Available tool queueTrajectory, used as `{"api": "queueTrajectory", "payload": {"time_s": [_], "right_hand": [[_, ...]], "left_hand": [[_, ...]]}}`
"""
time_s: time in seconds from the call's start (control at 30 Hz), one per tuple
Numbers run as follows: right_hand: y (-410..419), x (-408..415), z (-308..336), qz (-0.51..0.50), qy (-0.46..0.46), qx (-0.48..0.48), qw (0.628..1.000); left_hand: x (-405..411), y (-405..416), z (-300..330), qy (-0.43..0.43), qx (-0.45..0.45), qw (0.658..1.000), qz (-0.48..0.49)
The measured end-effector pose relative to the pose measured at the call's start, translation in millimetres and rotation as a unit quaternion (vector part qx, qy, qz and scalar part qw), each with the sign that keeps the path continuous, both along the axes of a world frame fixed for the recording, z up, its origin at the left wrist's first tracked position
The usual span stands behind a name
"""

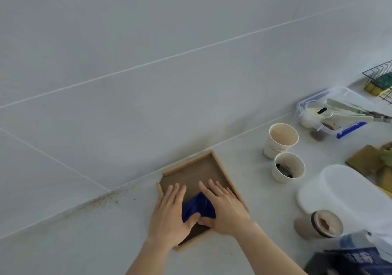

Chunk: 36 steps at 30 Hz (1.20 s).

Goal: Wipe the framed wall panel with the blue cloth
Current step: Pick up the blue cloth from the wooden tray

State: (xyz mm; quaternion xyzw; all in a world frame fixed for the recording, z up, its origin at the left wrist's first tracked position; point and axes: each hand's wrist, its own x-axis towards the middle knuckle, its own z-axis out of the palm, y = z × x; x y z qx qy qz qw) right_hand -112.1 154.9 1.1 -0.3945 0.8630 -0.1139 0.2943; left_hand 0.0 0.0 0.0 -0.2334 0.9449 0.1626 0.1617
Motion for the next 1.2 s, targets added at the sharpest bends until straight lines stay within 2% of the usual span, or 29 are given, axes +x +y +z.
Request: {"api": "queueTrajectory", "payload": {"time_s": [0.07,0.2,0.53,0.9,1.2], "right_hand": [[-0.3,0.3,0.1,0.005,-0.018,0.02,1.0],[0.0,2.6,-1.5,-0.003,0.011,0.033,0.999],[0.0,1.0,19.0,-0.034,0.048,-0.022,0.998],[-30.5,18.5,124.7,-0.031,0.111,-0.121,0.986],[-85.4,75.9,227.3,-0.019,0.155,-0.199,0.968]], "left_hand": [[2.3,3.2,-3.5,-0.011,0.007,1.0,-0.017],[8.2,10.9,0.7,-0.003,-0.028,0.999,-0.02],[10.4,4.4,38.5,0.051,-0.037,0.997,0.036],[38.7,-37.9,136.2,0.136,-0.083,0.986,0.048],[112.6,-86.7,236.7,0.234,-0.086,0.963,0.104]]}}
